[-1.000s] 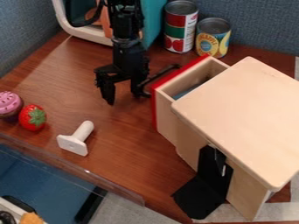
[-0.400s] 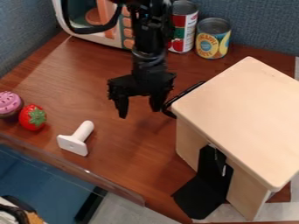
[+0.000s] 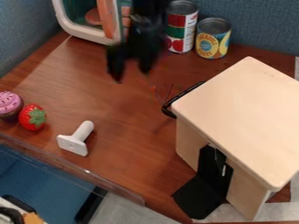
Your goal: Closed the drawer by pushing it
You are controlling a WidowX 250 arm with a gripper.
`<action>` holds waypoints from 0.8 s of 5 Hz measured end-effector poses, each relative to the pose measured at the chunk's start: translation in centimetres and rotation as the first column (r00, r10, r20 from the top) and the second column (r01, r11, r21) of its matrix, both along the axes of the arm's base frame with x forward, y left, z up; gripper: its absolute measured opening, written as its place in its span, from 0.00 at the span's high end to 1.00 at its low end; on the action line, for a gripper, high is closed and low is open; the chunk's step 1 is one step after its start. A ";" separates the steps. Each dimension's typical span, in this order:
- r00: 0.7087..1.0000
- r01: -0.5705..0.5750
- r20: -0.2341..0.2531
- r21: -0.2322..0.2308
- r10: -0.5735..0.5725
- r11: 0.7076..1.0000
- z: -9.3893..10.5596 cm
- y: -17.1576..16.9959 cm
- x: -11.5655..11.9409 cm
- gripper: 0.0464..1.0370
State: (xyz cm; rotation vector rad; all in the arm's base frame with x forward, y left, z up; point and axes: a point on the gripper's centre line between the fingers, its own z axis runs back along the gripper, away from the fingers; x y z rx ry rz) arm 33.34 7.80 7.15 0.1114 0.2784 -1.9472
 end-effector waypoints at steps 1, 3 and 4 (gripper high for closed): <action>0.970 -0.243 -0.004 0.020 0.243 0.970 1.9 5.2 1.7 0.04; 0.732 -0.681 -0.080 -0.044 0.677 0.731 5.6 13.9 -4.1 0.04; 0.555 -0.832 -0.097 -0.071 0.826 0.551 8.4 13.3 -7.5 0.04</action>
